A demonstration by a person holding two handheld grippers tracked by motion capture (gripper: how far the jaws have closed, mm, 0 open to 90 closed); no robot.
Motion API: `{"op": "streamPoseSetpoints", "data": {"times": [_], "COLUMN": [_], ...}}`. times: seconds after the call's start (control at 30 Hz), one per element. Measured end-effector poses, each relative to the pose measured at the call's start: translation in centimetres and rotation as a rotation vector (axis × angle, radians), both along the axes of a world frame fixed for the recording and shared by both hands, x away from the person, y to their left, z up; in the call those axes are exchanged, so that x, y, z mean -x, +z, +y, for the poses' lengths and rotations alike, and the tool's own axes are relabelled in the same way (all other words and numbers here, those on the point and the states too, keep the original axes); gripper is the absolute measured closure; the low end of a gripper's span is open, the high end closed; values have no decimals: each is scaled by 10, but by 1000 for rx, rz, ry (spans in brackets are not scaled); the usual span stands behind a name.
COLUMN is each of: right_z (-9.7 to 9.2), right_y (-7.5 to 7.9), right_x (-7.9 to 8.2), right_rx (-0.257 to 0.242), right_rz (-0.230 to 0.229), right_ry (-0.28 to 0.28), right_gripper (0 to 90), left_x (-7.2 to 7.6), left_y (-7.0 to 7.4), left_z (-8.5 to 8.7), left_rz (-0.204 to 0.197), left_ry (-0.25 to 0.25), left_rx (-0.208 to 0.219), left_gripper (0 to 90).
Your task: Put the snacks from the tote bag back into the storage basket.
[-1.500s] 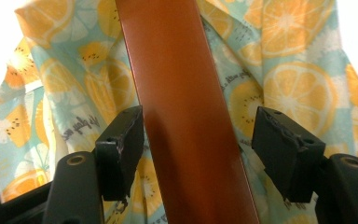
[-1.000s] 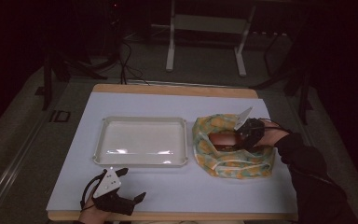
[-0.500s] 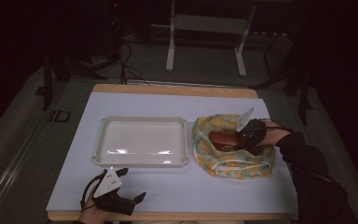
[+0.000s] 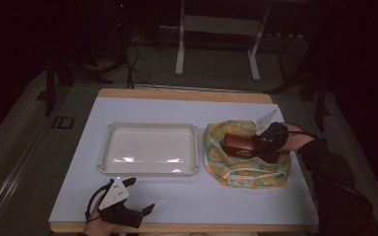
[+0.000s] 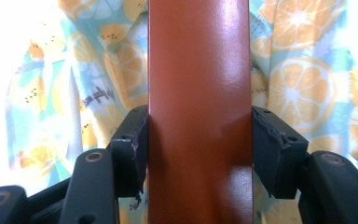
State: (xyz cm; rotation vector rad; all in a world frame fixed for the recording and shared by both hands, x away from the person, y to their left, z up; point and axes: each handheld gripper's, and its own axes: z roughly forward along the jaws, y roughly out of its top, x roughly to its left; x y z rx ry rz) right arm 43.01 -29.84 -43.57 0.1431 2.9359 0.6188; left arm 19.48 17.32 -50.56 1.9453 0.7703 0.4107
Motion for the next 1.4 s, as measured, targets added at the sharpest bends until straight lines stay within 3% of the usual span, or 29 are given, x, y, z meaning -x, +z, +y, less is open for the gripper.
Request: {"op": "streamPoseSetpoints", "data": {"times": [0.67, 1.4], "right_z": [-6, 15], "right_y": [46, 82], "right_x": [8, 10], "right_rx": [-10, 1], "right_rz": [-53, -93], "right_ry": [-9, 21], "right_gripper": [430, 430], "left_x": [0, 1], "left_y": [0, 0], "left_z": [-2, -3], "left_rz": [0, 2], "left_ry": [-16, -26], "left_rx": [1, 4], "left_gripper": [0, 0]}}
